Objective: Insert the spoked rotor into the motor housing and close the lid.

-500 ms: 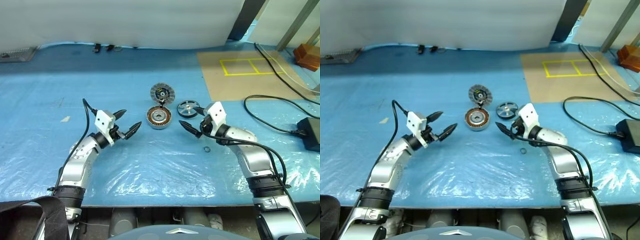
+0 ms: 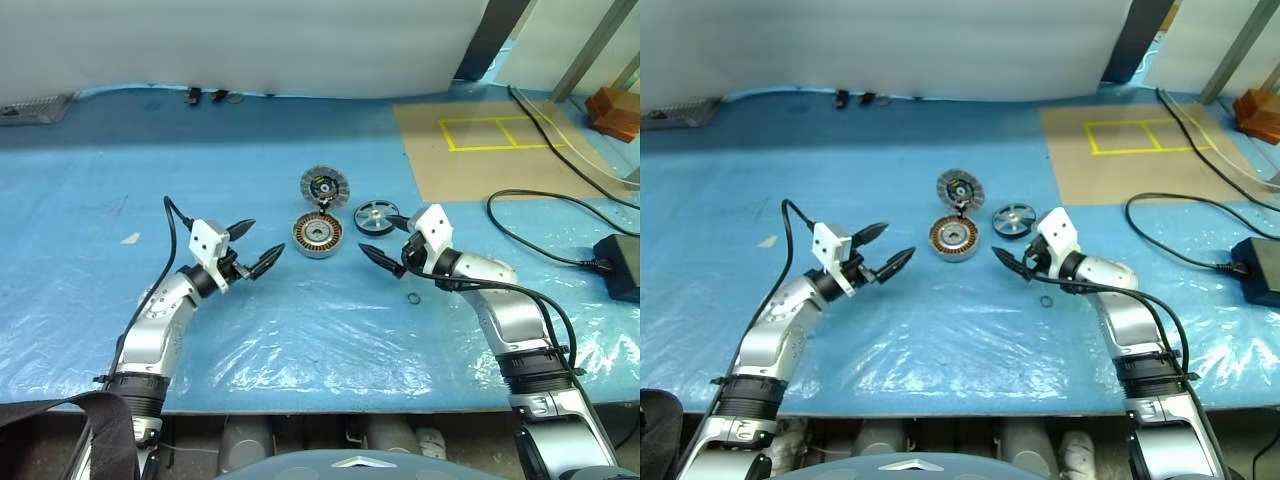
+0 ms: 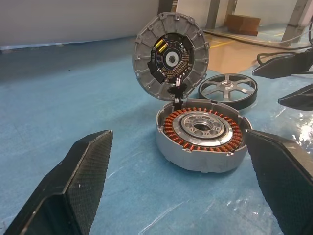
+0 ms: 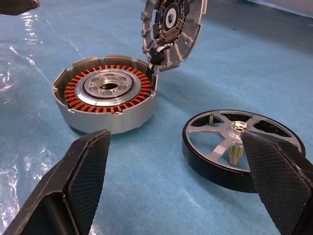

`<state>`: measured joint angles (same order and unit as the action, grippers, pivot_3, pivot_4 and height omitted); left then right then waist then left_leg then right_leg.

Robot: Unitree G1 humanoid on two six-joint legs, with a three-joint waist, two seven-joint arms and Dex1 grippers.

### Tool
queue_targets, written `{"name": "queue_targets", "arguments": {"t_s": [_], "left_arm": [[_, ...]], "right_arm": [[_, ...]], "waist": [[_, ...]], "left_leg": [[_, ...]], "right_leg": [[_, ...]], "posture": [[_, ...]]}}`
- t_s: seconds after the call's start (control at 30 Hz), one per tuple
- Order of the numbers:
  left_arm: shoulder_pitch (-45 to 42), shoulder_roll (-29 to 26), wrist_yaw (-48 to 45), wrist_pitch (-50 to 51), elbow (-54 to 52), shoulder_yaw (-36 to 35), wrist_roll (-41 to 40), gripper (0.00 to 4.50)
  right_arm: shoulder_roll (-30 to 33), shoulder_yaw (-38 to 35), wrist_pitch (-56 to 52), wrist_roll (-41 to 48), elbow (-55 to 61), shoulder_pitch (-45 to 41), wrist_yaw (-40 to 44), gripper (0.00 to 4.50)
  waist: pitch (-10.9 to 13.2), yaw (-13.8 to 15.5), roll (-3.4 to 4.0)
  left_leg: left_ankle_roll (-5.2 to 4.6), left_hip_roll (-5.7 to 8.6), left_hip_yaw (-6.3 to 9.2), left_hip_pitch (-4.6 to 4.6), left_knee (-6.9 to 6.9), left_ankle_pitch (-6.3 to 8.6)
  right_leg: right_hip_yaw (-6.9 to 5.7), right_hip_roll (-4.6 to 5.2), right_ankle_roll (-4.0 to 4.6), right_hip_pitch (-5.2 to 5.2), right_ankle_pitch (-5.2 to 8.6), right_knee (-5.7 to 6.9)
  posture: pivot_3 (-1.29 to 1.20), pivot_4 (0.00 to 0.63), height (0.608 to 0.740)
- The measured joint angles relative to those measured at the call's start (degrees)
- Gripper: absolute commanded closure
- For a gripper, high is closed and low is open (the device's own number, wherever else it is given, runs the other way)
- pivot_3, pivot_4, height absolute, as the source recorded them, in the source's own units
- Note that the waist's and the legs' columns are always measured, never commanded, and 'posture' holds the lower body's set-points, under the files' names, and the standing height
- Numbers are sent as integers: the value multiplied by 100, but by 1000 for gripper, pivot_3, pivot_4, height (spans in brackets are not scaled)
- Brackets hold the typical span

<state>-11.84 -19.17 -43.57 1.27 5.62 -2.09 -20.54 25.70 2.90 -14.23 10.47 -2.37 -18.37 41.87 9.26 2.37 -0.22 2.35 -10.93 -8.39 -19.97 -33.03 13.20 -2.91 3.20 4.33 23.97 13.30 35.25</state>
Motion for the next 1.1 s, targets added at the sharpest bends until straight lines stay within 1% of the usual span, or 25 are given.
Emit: {"name": "queue_targets", "arguments": {"t_s": [0.07, 0.13, 0.2, 0.37, 0.57, 0.67, 0.77, 0.87, 1.1], "left_arm": [[20, -45, -39, 5, -8, -18, -49, 0], [106, -217, -168, 33, -42, -21, -54, 0], [177, -323, -242, 49, -83, -18, -47, 0], [319, -365, -251, 63, -166, -16, -46, 0], [436, -384, -233, 68, -213, -15, -37, 0], [550, -384, -206, 73, -253, -12, -37, 0], [598, -381, -183, 78, -324, -10, -37, 0], [625, -377, -161, 109, -403, -2, -38, 0], [705, -377, -98, 127, -438, -5, -39, 0]], "right_arm": [[0, 38, -35, -2, 11, -48, 76, 30], [10, 232, -211, -20, 11, -333, 221, 30], [68, 499, -323, -102, 15, -634, 417, 30], [205, 1214, -505, -470, -115, -1413, 943, 30], [392, 2161, -602, -1228, -557, -2220, 1615, 30], [217, 2508, -635, -1479, -753, -2515, 1817, 30], [-155, 2719, -618, -1732, -1213, -2775, 1719, 30], [-431, 2812, -568, -1936, -1746, -2939, 1575, 30], [-606, 2814, -531, -2076, -2136, -3183, 1684, 30]], "waist": [[0, -6, 0], [0, -52, 0], [0, -54, 0], [0, -16, 0], [0, -6, 0], [0, -32, 0], [0, -32, 0], [0, -13, 0], [0, -10, 0]], "left_leg": [[0, 0, 0, 0, 0, 0], [0, -2, -1, 5, 0, 0], [0, -2, -1, 6, 0, 0], [-1, -2, -1, 3, -3, -1], [-1, -3, -1, -1, -5, -2], [-1, -7, -3, 2, -6, -2], [0, -10, -3, 4, -8, -3], [3, -10, -3, 3, -9, -9], [5, -12, -3, 5, -13, -12]], "right_leg": [[0, 0, 0, 0, 0, 0], [0, -2, 2, 1, -1, 4], [0, -2, 3, 2, -1, 6], [0, 0, 4, 2, -1, 7], [0, 0, 5, 3, -1, 11], [0, -1, 7, 5, 0, 16], [0, -1, 13, 8, 3, 30], [0, 0, 16, 10, 1, 31], [0, -1, 18, 9, 0, 39]], "posture": [[0, 150, 740], [0, 150, 740], [0, 150, 740], [0, 150, 740], [0, 150, 740], [0, 150, 740], [0, 150, 740], [0, 150, 740], [0, 150, 740]]}}
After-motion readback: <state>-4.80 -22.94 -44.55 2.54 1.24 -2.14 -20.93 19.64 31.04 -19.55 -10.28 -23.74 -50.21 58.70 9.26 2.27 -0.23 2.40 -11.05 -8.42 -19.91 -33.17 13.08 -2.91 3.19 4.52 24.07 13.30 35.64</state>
